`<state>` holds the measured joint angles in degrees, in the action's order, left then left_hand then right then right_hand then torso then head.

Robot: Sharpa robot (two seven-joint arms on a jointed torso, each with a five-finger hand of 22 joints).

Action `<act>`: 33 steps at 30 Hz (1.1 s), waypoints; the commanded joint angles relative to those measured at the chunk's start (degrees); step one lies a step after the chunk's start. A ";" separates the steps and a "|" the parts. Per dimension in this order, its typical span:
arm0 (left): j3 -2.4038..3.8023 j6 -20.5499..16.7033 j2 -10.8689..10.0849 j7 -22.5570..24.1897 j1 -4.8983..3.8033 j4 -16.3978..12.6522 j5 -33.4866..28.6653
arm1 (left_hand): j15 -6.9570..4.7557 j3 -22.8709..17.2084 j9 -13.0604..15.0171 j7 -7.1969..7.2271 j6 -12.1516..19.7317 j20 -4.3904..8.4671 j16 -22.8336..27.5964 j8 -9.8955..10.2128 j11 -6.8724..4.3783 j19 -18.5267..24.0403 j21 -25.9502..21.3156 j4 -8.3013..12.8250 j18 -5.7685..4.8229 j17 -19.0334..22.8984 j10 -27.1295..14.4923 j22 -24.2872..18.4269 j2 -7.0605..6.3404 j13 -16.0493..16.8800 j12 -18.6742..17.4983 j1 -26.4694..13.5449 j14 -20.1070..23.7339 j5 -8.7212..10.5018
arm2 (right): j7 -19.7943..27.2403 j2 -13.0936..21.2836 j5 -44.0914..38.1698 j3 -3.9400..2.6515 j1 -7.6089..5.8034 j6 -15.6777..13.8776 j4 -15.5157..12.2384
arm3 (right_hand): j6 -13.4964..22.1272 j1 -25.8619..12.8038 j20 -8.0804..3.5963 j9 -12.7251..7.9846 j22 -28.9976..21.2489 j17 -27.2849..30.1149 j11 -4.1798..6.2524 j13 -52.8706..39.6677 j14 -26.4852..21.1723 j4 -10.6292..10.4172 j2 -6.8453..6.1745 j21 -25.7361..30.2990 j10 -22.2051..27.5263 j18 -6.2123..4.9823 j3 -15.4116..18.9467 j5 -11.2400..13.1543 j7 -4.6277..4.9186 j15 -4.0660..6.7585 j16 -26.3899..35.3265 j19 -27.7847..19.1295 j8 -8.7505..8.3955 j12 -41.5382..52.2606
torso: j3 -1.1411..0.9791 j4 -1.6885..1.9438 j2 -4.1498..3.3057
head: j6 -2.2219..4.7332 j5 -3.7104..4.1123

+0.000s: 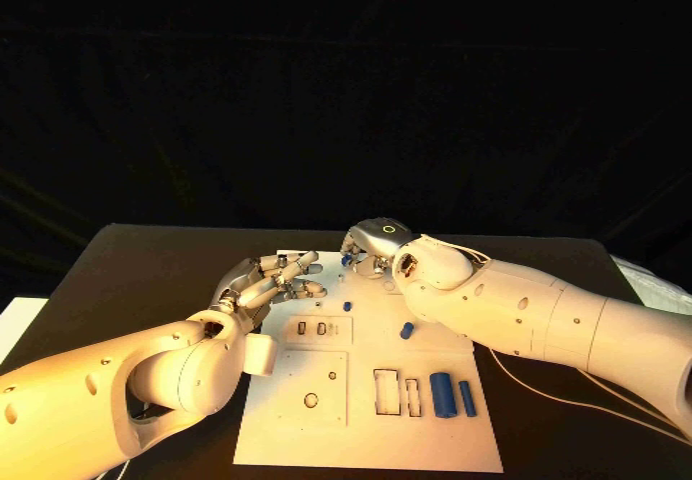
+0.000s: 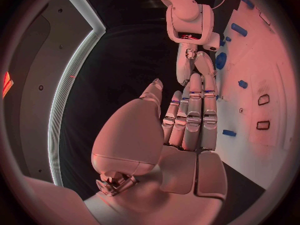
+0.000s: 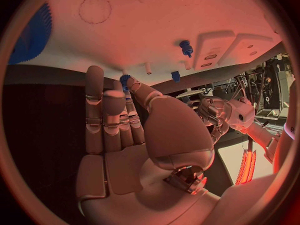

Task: Assemble the parts on the task board

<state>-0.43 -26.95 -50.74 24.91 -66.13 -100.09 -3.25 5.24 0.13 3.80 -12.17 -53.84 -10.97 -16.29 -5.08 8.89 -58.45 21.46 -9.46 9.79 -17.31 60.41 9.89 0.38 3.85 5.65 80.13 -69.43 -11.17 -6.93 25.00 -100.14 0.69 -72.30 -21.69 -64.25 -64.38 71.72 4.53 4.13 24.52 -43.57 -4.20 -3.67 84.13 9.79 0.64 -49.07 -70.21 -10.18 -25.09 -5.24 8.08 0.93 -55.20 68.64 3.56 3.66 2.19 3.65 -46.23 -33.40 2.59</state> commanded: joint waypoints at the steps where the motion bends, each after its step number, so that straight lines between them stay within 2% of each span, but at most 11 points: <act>1: 0.05 1.31 0.11 0.30 -0.09 -0.12 -0.01 | -0.08 0.13 -0.05 -0.39 -0.10 -0.20 0.17 0.23 0.12 0.32 -0.23 0.34 0.48 -0.05 -0.31 -0.09 0.45 -0.08 -0.24 -0.07 0.45 0.08 | -1.15 -0.31 -1.11 0.04 0.09 1.47 0.54 | -0.03 0.04 0.04 0.07 0.09 -0.19 -0.02 0.03 0.81 -0.02 -0.68 -0.45 0.34 -0.30 -0.38 0.00 0.14 0.04 -0.47 -0.33 0.16 -0.14 | 0.04 0.01 -0.03 | -0.03 0.05; 6: 0.05 1.34 0.09 0.28 -0.09 -0.15 -0.01 | -0.08 0.13 -0.05 -0.39 -0.10 -0.20 0.17 0.23 0.12 0.32 -0.23 0.34 0.48 -0.05 -0.31 -0.09 0.45 -0.08 -0.24 -0.07 0.45 0.08 | -1.65 -0.60 -1.36 0.06 0.10 2.50 1.17 | -0.03 0.04 0.04 0.07 0.09 -0.19 -0.02 0.03 0.81 -0.02 -0.68 -0.45 0.34 -0.30 -0.38 0.00 0.14 0.04 -0.47 -0.33 0.16 -0.14 | 0.04 -0.03 -0.08 | 0.07 0.01; 10: 0.05 1.34 0.06 0.26 -0.10 -0.19 -0.01 | -0.08 0.13 -0.05 -0.39 -0.10 -0.20 0.17 0.23 0.12 0.32 -0.23 0.34 0.48 -0.05 -0.31 -0.09 0.45 -0.08 -0.24 -0.07 0.45 0.08 | -1.60 -0.82 -1.39 0.07 0.10 2.52 1.42 | 0.57 -0.25 0.15 -0.06 0.26 0.12 -0.20 0.08 0.54 -0.35 -1.25 -0.72 0.96 -0.29 -0.70 0.33 0.34 -0.12 -0.38 -0.63 -0.01 -0.23 | 0.03 -0.03 -0.15 | 0.04 0.02; 13: 0.05 1.35 0.05 0.23 -0.11 -0.20 -0.01 | -0.08 0.13 -0.05 -0.39 -0.10 -0.20 0.17 0.23 0.12 0.32 -0.23 0.34 0.48 -0.05 -0.31 -0.09 0.45 -0.08 -0.24 -0.07 0.45 0.08 | -1.41 -0.92 -1.24 0.08 0.10 1.65 1.46 | 5.05 -1.06 0.81 -0.56 0.07 6.07 -1.42 0.23 -1.62 -0.92 -3.24 -0.25 6.14 -0.21 -0.80 0.95 1.56 -1.23 4.55 -2.14 -0.16 -0.27 | 0.07 0.00 -0.12 | 0.05 0.02; 16: 0.05 1.36 0.05 0.22 -0.11 -0.19 -0.01 | -0.08 0.13 -0.05 -0.39 -0.10 -0.20 0.17 0.23 0.12 0.32 -0.23 0.34 0.48 -0.05 -0.31 -0.09 0.45 -0.08 -0.24 -0.07 0.45 0.08 | -1.26 -0.78 -1.15 0.08 0.10 0.26 1.21 | 10.77 -0.64 1.49 -0.58 -0.38 11.46 -2.39 0.22 -3.30 -0.96 -4.92 0.53 12.37 -0.32 0.30 1.25 2.10 -2.02 9.30 -3.37 -0.11 -0.26 | 0.06 0.01 -0.15 | 0.11 -0.01; 18: 0.05 1.37 0.02 0.20 -0.12 -0.17 -0.01 | -0.08 0.13 -0.05 -0.39 -0.10 -0.20 0.17 0.23 0.12 0.32 -0.23 0.34 0.48 -0.05 -0.31 -0.09 0.45 -0.08 -0.24 -0.07 0.45 0.08 | -1.20 -0.24 -1.05 0.08 0.10 -0.81 0.49 | 12.64 -0.05 1.78 -0.49 -0.66 12.46 -2.76 0.15 -3.49 -1.18 -5.32 0.90 14.90 -0.34 1.35 1.26 2.36 -2.25 10.37 -3.75 -0.08 -0.16 | 0.03 0.00 -0.16 | 0.08 -0.02; 22: 0.05 1.42 -0.15 0.16 -0.12 -0.15 -0.01 | -0.08 0.13 -0.05 -0.39 -0.10 -0.20 0.17 0.23 0.12 0.32 -0.23 0.34 0.48 -0.05 -0.31 -0.09 0.45 -0.08 -0.24 -0.07 0.45 0.08 | -1.24 2.62 -0.35 -0.04 0.09 -2.24 -2.98 | 12.32 0.70 1.93 -0.28 -0.83 12.81 -2.85 0.02 -3.17 -1.52 -5.26 0.95 15.10 -0.40 2.22 0.58 2.48 -2.30 10.71 -3.65 0.18 0.17 | 0.01 -0.13 -0.14 | 0.08 0.00; 24: 0.05 1.45 -0.32 0.13 -0.12 -0.16 -0.01 | -0.07 0.11 -0.05 -0.38 -0.11 -0.22 0.15 0.27 0.12 0.38 -0.24 0.42 0.49 -0.18 -0.33 -0.09 0.49 -0.07 -0.26 -0.02 0.51 0.08 | -1.35 4.94 0.70 -0.27 0.00 -2.65 -5.54 | 11.27 0.85 1.83 -0.11 -0.79 10.90 -2.56 -0.30 -2.26 -1.90 -5.08 0.68 12.64 -0.47 2.54 -0.12 2.31 -2.13 8.98 -3.27 0.48 1.27 | -0.03 -0.33 -0.10 | 0.12 -0.10; 28: 0.05 1.58 -0.72 0.17 -0.14 -0.18 0.08 | -0.07 0.10 -0.04 -0.38 -0.11 -0.23 0.14 0.28 0.12 0.39 -0.24 0.45 0.49 -0.21 -0.34 -0.09 0.50 -0.06 -0.27 -0.01 0.53 0.08 | -1.03 10.09 6.21 -0.77 -0.53 -2.05 -10.52 | 8.66 0.36 1.15 0.15 -0.13 -0.26 -1.39 -0.90 1.06 -3.09 -4.76 -0.86 5.95 -0.47 2.12 -0.94 1.54 -1.30 -0.92 -1.93 1.08 3.76 | -0.07 -0.84 0.00 | 0.36 0.04; 31: 0.05 1.66 -0.93 0.21 -0.16 -0.14 0.03 | -0.07 0.10 -0.04 -0.38 -0.11 -0.23 0.14 0.28 0.12 0.39 -0.24 0.45 0.49 -0.21 -0.34 -0.09 0.50 -0.06 -0.27 -0.01 0.53 0.08 | -1.39 14.74 12.78 -0.99 -1.35 0.35 -14.30 | 7.69 -0.54 0.75 0.09 0.56 -6.85 -0.43 -1.86 2.11 -4.06 -5.50 -2.22 0.25 -0.44 2.32 -2.27 1.44 -0.56 -6.62 -1.13 0.97 5.93 | -0.22 -1.51 0.11 | 0.49 0.04; 33: 0.04 1.73 -0.92 0.19 -0.16 -0.03 0.02 | -0.07 0.10 -0.04 -0.37 -0.11 -0.23 0.14 0.29 0.13 0.40 -0.24 0.47 0.49 -0.24 -0.35 -0.09 0.50 -0.06 -0.27 0.01 0.54 0.07 | -2.07 16.93 15.75 -1.05 -1.63 2.15 -15.80 | 7.60 -1.25 0.38 0.00 4.62 -12.34 0.41 -2.99 2.84 -4.68 -6.39 -5.26 -3.17 0.11 3.22 -3.31 0.86 0.09 -11.07 0.68 0.78 7.75 | -0.29 -1.74 0.18 | 0.53 0.06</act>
<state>-0.43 -26.63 -51.72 24.78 -66.18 -100.09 -3.26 5.03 0.30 3.81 -12.17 -53.84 -11.17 -16.29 -5.08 8.89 -58.24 21.46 -9.30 9.78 -17.47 60.41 9.89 0.38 3.86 5.65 80.13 -69.22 -11.17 -7.86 41.11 -92.55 -0.38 -73.87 -22.36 -79.05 -56.79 71.08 5.01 4.22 27.68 -53.78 -5.10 -6.25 84.02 5.34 -5.58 -53.20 -71.00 -10.18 -22.20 -8.14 9.34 0.69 -64.55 68.63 4.41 10.75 2.04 2.53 -46.16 -32.93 2.61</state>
